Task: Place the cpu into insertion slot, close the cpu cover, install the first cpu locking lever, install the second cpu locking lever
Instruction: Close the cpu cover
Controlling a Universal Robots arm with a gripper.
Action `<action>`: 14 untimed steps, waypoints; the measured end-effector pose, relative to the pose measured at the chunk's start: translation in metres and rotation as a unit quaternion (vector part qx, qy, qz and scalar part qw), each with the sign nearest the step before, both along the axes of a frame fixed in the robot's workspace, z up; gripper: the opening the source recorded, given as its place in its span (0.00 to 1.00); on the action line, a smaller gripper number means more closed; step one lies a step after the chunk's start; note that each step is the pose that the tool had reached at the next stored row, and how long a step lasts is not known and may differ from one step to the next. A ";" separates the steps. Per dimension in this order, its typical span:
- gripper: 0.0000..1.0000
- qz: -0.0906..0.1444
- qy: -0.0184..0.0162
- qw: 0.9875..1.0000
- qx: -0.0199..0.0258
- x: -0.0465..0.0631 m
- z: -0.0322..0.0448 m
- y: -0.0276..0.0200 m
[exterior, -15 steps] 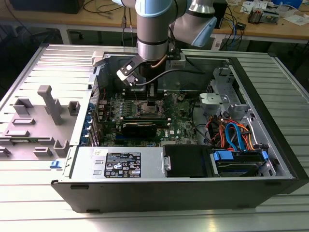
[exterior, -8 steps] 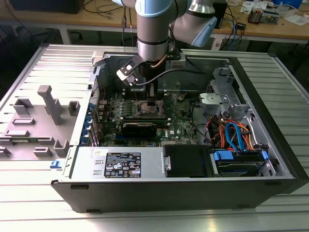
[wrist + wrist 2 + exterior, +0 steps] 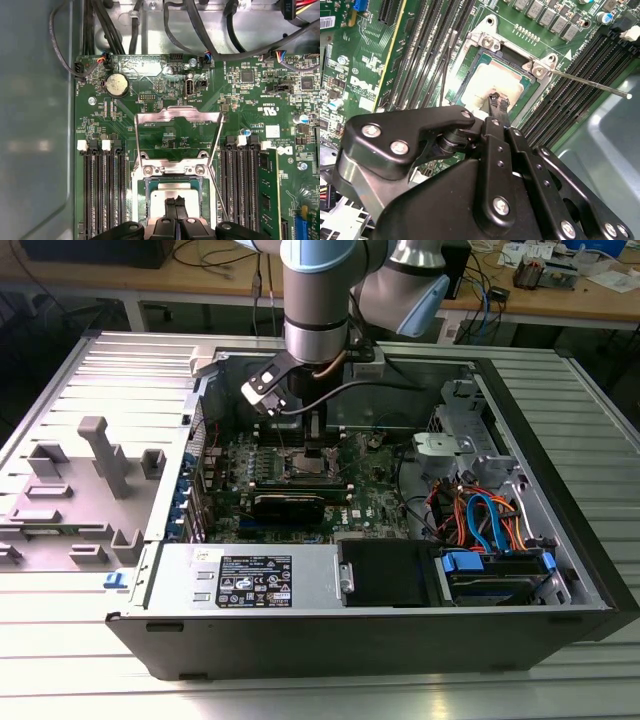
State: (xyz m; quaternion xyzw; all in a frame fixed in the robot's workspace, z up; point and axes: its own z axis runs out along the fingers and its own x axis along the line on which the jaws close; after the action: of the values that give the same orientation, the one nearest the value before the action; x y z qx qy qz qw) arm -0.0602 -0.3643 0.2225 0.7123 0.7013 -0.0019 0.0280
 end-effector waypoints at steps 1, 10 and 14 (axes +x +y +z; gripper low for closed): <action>0.11 0.000 0.000 1.000 0.000 0.000 0.0011 0.0000; 0.11 0.000 0.000 1.000 0.000 0.000 0.0153 0.0001; 0.11 0.000 0.000 1.000 0.000 0.000 0.0173 0.0000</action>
State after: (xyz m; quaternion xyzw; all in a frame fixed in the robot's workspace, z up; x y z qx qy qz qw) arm -0.0603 -0.3642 0.2397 0.7123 0.7013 -0.0018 0.0281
